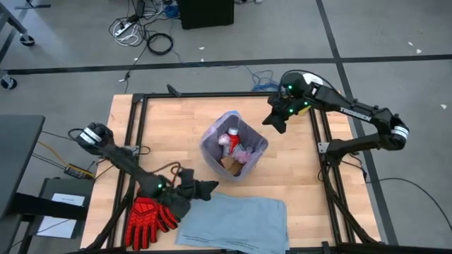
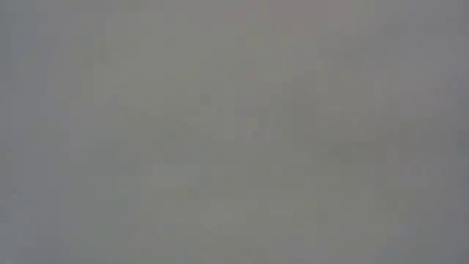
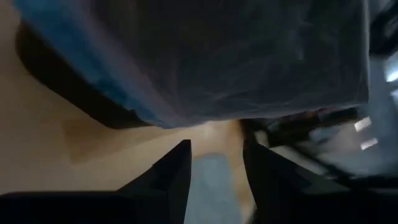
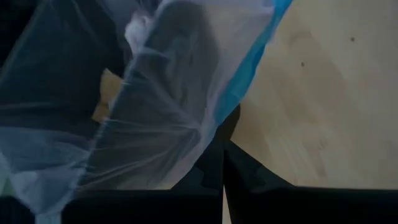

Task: Place trash/remove bag and relplace
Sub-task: Remove the pink trash bag from the trash bin

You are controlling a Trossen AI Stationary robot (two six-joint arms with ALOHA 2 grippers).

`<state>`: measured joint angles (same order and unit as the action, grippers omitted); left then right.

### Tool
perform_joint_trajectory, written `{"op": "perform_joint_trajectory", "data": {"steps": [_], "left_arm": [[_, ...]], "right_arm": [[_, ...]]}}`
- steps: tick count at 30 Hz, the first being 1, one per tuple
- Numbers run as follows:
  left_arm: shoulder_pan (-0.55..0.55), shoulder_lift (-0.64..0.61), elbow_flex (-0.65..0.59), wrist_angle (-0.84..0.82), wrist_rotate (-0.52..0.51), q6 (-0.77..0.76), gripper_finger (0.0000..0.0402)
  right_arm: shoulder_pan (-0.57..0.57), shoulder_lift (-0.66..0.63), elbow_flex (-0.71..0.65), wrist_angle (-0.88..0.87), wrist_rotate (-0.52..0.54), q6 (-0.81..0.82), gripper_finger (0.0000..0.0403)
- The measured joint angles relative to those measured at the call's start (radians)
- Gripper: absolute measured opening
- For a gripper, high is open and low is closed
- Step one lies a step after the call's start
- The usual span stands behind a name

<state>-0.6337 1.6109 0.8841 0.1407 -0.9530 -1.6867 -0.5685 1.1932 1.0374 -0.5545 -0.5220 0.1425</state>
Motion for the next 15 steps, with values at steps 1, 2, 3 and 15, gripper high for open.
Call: {"op": "perform_joint_trajectory", "data": {"steps": [1,2,3,15], "left_arm": [[-0.013,0.018,-0.031,0.066,-0.037,-0.018,0.0156],[-0.024,0.043,-0.055,0.119,-0.067,-0.041,0.0156],[-0.034,0.071,-0.072,0.154,-0.092,-0.079,0.0156],[0.006,0.309,-0.094,0.299,-0.192,-0.439,0.0159]], "right_arm": [[0.002,-0.010,0.000,0.000,0.001,0.012,0.0000],[0.002,-0.019,0.000,-0.002,0.005,0.019,0.0000],[0.003,-0.027,0.000,-0.005,0.005,0.021,0.0000],[0.029,-0.070,0.000,-0.012,-0.004,0.142,0.0000]]}}
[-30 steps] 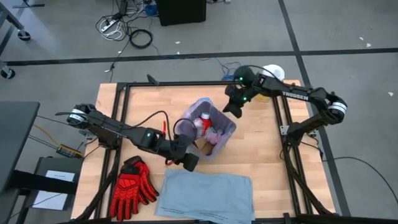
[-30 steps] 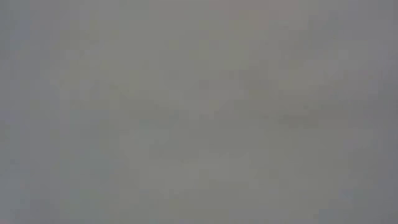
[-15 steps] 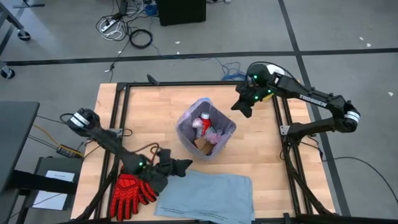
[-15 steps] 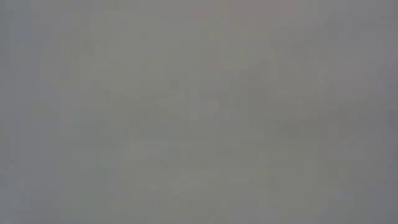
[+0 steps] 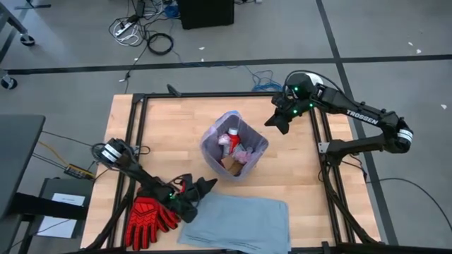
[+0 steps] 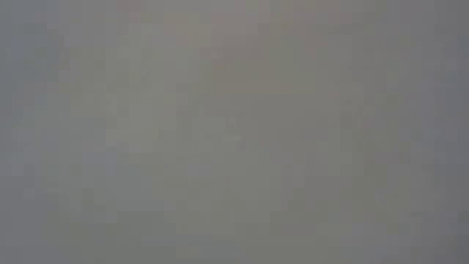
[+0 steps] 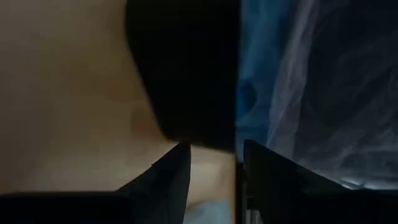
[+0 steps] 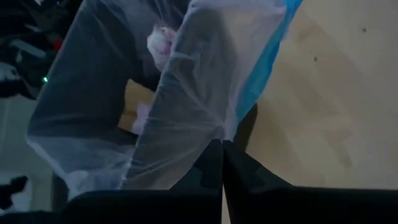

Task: Place trash/remove bag and relplace
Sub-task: Remove the pink trash bag from the trash bin

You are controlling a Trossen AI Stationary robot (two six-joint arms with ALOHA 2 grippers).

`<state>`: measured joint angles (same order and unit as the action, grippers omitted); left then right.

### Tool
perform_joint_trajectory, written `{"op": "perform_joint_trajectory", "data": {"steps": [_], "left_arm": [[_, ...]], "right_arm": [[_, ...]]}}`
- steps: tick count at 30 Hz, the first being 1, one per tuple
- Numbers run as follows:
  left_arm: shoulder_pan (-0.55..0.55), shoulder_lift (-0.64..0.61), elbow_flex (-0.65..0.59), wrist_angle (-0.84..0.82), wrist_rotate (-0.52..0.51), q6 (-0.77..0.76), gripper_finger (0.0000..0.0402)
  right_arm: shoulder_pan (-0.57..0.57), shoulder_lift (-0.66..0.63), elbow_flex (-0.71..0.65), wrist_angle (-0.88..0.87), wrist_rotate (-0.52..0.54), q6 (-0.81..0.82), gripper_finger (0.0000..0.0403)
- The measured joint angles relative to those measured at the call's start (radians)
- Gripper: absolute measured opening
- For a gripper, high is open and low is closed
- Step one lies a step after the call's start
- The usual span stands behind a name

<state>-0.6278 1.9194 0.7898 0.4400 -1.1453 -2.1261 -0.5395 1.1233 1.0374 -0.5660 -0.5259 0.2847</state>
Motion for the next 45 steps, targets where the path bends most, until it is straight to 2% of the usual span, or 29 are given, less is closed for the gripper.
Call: {"op": "perform_joint_trajectory", "data": {"steps": [8,11,17,24,30,34,38,42,45], "left_arm": [[0.049,0.003,-0.002,0.019,-0.041,0.114,0.0164],[0.056,0.004,-0.003,0.023,-0.055,0.136,0.0183],[0.081,0.004,-0.003,0.048,-0.011,0.146,0.0222],[0.120,0.006,-0.005,0.223,0.036,0.401,0.0221],[0.138,0.006,-0.005,0.356,0.035,0.598,0.0185],[0.138,0.006,-0.004,0.399,0.034,0.670,0.0148],[0.137,0.006,-0.004,0.410,0.049,0.688,0.0096],[0.136,0.005,-0.004,0.468,0.110,0.738,0.0020],[0.135,0.005,-0.003,0.511,0.136,0.818,0.0008]], "right_arm": [[0.031,0.000,0.000,0.023,0.006,0.109,0.0001],[0.038,0.001,0.000,0.021,0.008,0.118,0.0001],[0.039,0.002,0.000,0.047,-0.012,0.084,0.0001],[0.005,0.003,0.000,0.084,-0.091,0.073,0.0000],[0.001,0.003,0.000,0.086,-0.134,0.063,0.0000],[0.001,0.003,0.000,0.087,-0.142,0.061,0.0000],[0.001,0.003,0.000,0.093,-0.142,0.054,0.0000],[0.001,0.003,0.000,0.098,-0.147,0.073,0.0000],[0.001,0.003,0.000,0.098,-0.150,0.073,0.0000]]}}
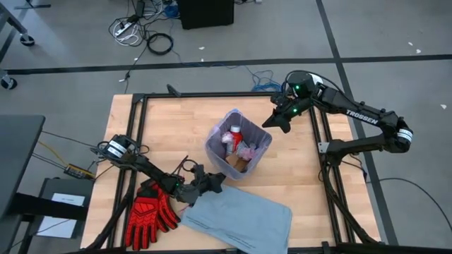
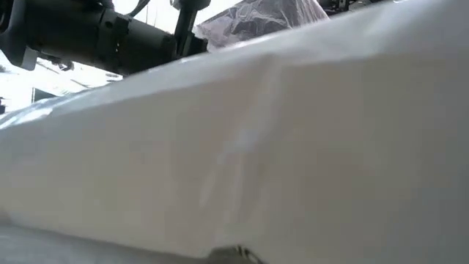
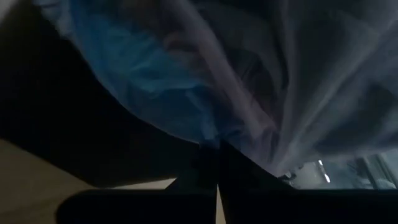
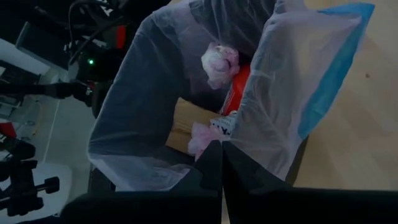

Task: Place trash/remove bag and relplace
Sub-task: Remove the pink trash bag from the trash bin

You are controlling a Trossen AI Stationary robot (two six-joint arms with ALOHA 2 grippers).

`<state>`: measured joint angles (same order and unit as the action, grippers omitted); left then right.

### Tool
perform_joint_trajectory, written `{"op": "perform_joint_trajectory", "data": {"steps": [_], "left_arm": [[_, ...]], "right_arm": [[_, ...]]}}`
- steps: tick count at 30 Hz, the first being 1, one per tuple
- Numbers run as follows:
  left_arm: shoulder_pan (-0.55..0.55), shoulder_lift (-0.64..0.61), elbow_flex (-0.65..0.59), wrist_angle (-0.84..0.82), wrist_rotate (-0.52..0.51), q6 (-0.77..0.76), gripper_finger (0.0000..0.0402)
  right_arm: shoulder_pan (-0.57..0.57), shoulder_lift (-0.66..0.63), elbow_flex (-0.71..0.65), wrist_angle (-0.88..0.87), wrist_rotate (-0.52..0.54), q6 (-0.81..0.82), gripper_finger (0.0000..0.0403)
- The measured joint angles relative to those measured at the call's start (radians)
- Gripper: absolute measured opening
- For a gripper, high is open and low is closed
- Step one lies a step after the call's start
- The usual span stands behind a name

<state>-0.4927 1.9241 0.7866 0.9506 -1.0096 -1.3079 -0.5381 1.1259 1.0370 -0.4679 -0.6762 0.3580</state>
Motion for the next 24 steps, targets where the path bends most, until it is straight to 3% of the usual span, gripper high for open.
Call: {"op": "perform_joint_trajectory", "data": {"steps": [6,12,24], "left_arm": [[-0.010,-0.001,0.001,0.041,0.023,0.018,0.0003],[-0.086,-0.001,0.005,0.048,0.031,0.017,0.0002],[-0.191,-0.001,0.051,0.059,-0.112,0.062,0.0001]], "right_arm": [[0.009,-0.001,0.000,0.002,-0.007,0.015,0.0000],[0.027,-0.003,0.000,0.004,-0.015,0.014,0.0000],[0.034,-0.003,0.000,0.019,-0.021,0.006,0.0000]]}}
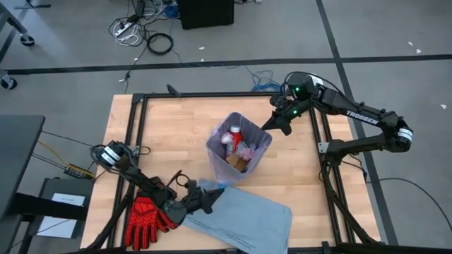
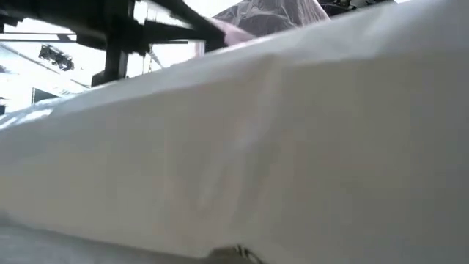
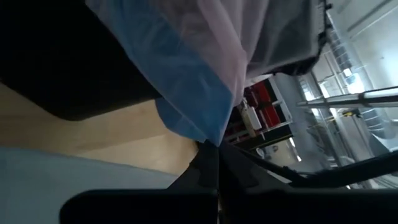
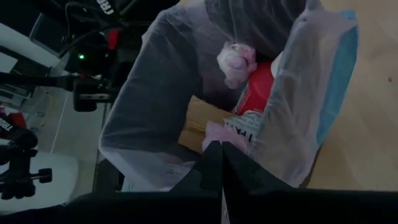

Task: Place trash/remove bag and relplace
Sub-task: Remove the pink trash bag from the trash bin

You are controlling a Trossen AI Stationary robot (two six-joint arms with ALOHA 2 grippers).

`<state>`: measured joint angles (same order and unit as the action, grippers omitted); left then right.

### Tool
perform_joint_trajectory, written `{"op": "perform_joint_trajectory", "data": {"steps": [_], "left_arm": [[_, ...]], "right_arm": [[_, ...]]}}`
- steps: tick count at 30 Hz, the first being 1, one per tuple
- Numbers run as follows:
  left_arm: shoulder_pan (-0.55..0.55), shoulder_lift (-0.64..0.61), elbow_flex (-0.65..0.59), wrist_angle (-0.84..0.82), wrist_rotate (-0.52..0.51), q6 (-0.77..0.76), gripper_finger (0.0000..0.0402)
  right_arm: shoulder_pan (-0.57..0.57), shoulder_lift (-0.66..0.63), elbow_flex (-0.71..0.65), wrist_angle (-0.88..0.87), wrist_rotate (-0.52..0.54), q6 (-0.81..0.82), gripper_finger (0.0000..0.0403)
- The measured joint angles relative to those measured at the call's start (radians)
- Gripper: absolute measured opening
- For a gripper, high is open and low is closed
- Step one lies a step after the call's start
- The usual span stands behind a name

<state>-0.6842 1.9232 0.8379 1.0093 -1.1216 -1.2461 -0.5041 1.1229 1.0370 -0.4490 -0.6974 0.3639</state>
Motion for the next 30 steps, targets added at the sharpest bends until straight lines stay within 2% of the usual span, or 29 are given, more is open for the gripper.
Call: {"op": "perform_joint_trajectory", "data": {"steps": [4,6,12,14,23,27,30], "left_arm": [[-0.007,0.000,0.037,0.072,-0.028,0.129,0.0000],[-0.010,0.000,0.051,0.142,-0.073,0.232,0.0000],[-0.010,-0.001,0.083,0.512,-0.180,0.667,0.0000],[-0.003,-0.008,0.102,0.555,-0.192,0.793,0.0000],[0.032,-0.097,0.178,0.530,-0.198,0.996,0.0000],[0.041,-0.122,0.201,0.520,-0.242,1.030,0.0000],[0.043,-0.134,0.213,0.509,-0.263,1.033,0.0000]], "right_arm": [[0.000,0.000,0.000,0.011,-0.003,-0.001,0.0000],[0.000,0.000,0.000,0.019,-0.004,-0.001,0.0000],[0.000,0.000,0.000,0.045,-0.012,0.004,0.0000],[0.003,0.000,0.000,0.056,-0.017,0.006,0.0000],[0.106,-0.001,0.000,0.098,-0.022,-0.054,0.0000],[0.176,0.000,-0.001,0.228,0.017,-0.096,0.0008],[0.235,0.000,-0.001,0.372,0.045,-0.153,0.0029]]}}
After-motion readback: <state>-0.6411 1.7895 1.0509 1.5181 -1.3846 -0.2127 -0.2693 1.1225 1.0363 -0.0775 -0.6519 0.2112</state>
